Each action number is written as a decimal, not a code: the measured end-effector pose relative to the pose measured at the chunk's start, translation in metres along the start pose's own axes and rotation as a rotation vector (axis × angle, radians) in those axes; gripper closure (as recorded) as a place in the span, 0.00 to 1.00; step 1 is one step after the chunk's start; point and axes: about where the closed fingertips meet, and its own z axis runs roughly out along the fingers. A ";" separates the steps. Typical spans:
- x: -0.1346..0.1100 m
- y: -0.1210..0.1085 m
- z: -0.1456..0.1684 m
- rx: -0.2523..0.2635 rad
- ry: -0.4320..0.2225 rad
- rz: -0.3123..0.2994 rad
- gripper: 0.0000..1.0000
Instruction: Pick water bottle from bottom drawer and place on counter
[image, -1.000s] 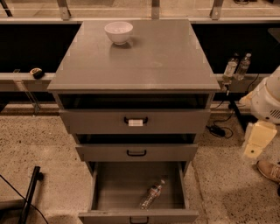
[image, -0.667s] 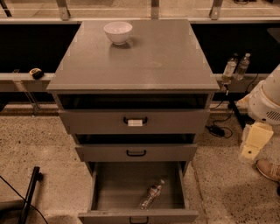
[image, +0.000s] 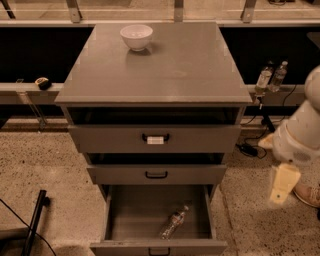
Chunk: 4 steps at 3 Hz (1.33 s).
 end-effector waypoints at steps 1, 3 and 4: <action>0.022 0.006 0.063 0.009 -0.179 -0.083 0.00; 0.006 0.024 0.115 -0.024 -0.233 -0.196 0.00; -0.026 0.045 0.174 0.002 -0.319 -0.358 0.00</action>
Offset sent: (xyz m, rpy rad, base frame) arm -0.0069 -0.0058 -0.0533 0.1314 -0.0508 0.0492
